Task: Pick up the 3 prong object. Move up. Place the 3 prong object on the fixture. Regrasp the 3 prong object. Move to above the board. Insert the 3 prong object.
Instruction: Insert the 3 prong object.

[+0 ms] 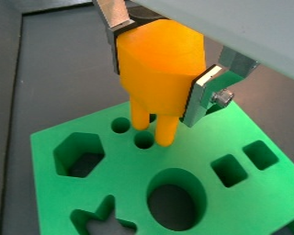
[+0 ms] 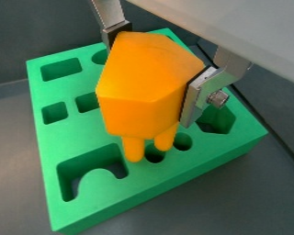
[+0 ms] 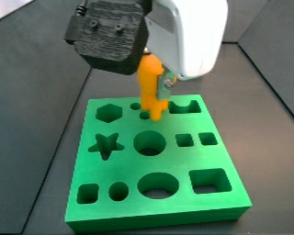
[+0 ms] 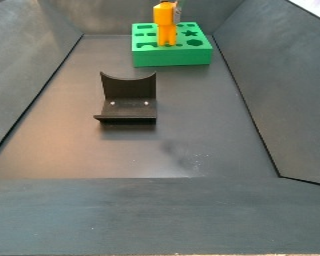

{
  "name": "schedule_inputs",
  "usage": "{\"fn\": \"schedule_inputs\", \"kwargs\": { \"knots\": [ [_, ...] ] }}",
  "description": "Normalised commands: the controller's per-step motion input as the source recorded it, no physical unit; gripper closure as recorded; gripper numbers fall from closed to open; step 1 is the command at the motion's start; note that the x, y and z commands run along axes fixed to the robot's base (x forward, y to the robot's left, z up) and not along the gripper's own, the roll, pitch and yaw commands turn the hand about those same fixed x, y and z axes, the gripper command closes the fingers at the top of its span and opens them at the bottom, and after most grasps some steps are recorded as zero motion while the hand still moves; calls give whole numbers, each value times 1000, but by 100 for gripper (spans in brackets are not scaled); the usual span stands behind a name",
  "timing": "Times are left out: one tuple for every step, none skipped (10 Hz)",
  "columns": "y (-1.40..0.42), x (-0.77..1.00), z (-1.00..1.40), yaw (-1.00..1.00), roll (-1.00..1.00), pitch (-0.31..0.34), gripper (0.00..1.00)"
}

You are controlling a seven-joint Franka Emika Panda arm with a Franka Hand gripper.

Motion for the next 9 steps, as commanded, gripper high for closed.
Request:
{"fn": "schedule_inputs", "kwargs": {
  "knots": [
    [-180, 383, -463, -71, 71, 20, 100],
    [-160, 394, -460, -86, 79, 27, 100],
    [34, 17, -297, -209, 91, 0, 100],
    [157, -114, -191, -157, 164, 0, 100],
    [157, -283, -174, -163, 211, 0, 100],
    [171, -383, -146, -146, 220, -11, 100],
    [191, -426, -97, -154, 164, -17, 100],
    [166, -474, -49, -177, 114, -1, 100],
    [120, -357, -103, -109, 31, 0, 100]
  ]
}}
